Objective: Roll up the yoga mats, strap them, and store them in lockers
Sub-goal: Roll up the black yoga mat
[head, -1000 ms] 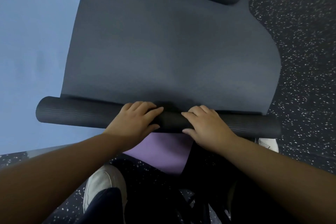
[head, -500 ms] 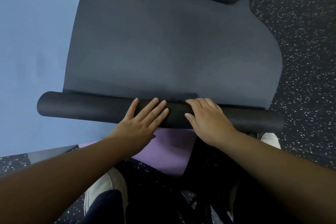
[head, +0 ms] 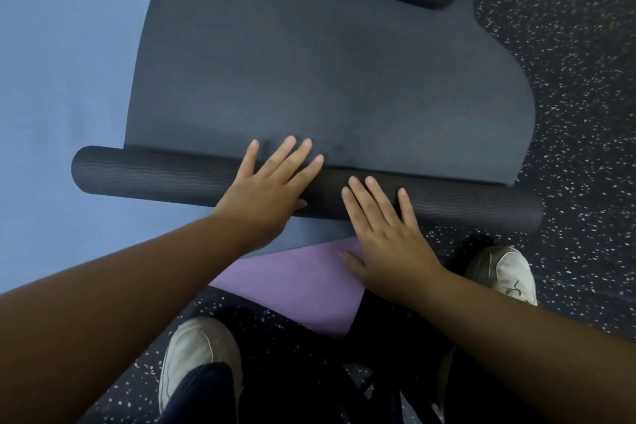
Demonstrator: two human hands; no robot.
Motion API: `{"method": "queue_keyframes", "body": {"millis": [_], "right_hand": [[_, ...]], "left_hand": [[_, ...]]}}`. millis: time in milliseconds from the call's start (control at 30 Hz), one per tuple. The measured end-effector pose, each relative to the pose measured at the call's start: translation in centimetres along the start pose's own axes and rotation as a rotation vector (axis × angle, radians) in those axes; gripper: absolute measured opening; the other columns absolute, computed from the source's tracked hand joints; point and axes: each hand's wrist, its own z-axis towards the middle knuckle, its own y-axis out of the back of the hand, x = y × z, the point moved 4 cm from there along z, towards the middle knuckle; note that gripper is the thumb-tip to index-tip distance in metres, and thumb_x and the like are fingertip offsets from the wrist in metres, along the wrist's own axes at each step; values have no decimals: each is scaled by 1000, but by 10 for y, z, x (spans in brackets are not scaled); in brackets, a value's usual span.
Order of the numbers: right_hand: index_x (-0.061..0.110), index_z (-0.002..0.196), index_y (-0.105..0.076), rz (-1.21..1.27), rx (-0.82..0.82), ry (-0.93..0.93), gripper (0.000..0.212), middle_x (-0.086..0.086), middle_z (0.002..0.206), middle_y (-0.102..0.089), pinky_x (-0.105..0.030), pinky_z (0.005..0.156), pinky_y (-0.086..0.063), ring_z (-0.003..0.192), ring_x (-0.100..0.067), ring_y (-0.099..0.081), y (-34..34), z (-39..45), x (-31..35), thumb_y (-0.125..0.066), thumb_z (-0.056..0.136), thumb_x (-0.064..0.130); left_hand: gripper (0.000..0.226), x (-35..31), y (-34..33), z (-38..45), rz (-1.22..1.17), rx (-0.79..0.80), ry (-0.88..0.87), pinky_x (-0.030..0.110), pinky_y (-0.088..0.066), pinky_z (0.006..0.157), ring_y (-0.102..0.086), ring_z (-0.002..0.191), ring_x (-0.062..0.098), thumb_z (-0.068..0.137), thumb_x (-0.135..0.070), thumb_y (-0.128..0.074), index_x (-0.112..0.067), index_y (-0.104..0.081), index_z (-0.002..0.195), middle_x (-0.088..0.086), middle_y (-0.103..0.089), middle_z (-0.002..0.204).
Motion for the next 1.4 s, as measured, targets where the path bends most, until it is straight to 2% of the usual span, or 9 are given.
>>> {"method": "queue_keyframes", "body": {"millis": [133, 267, 533, 700, 767, 900, 1000, 1133, 1400], "right_hand": [[6, 147, -24, -64, 39, 13, 87, -8, 156, -26, -57, 108, -19, 143, -23, -20, -2, 7, -10, -35, 76, 55], [8, 147, -21, -120, 24, 50, 93, -8, 156, -26, -60, 107, -24, 143, -25, -20, 1, 16, -20, -42, 70, 55], [11, 149, -27, -146, 18, 4, 110, -6, 155, -29, -65, 104, -27, 142, -33, -29, 8, 28, -25, -78, 59, 46], [12, 152, 5, -27, 20, -73, 92, -2, 161, 5, -55, 114, 2, 147, -25, 8, 22, 38, -16, -56, 87, 38], [8, 152, -14, -42, -30, -58, 89, -8, 160, -12, -57, 114, -7, 148, -28, -8, 26, 36, -13, -64, 82, 29], [4, 136, -49, -73, -188, -37, 78, -15, 144, -45, -60, 105, -31, 135, -33, -40, 21, 33, -11, -75, 64, 16], [4, 135, -50, -53, -261, -30, 76, -15, 144, -45, -60, 105, -31, 135, -34, -40, 27, 33, -11, -76, 64, 14], [8, 128, -55, 11, -344, 11, 68, -13, 135, -51, -57, 106, -31, 128, -32, -44, 36, 31, -12, -79, 65, 20], [12, 115, -50, -16, -466, 138, 77, -10, 113, -57, -41, 89, -30, 106, -26, -42, 52, 21, -12, -89, 51, 29]], "left_hand": [[64, -14, 0, -8, 16, -151, 25, 56, -19, 111, -25, 142, 29, 88, -33, -52, -12, -33, 145, 12, -32, 153], [92, -27, -12, -25, 69, -81, 65, 60, -17, 109, -18, 143, 34, 75, -46, -71, -13, -26, 148, 13, -20, 155], [104, -17, -22, -25, 141, 9, 26, 59, -16, 109, -17, 143, 33, 69, -53, -73, -18, -18, 150, 9, -17, 156], [110, 1, -18, -2, 176, 43, 25, 63, -23, 106, -24, 142, 33, 64, -64, -69, -20, -16, 150, 8, -24, 156], [118, 7, -10, 11, 161, 127, 76, 65, -25, 106, -22, 144, 35, 64, -67, -70, -25, -2, 152, 8, -23, 158], [112, 16, -9, 34, 155, 373, 184, 63, -6, 112, 12, 146, 34, 83, -67, -50, -32, 45, 132, 6, 16, 159], [101, 24, 0, 44, 118, 304, 197, 59, -19, 112, -22, 139, 33, 89, -50, -58, -34, 23, 146, 11, -19, 152], [83, 28, 4, 39, 68, 115, 106, 54, -42, 91, -53, 98, 37, 76, -21, -71, -31, -28, 147, 14, -54, 113], [74, 18, 20, 12, -24, -118, 35, 44, -48, 62, -56, 66, 35, 65, -12, -68, -26, -40, 131, 14, -56, 83]]}}
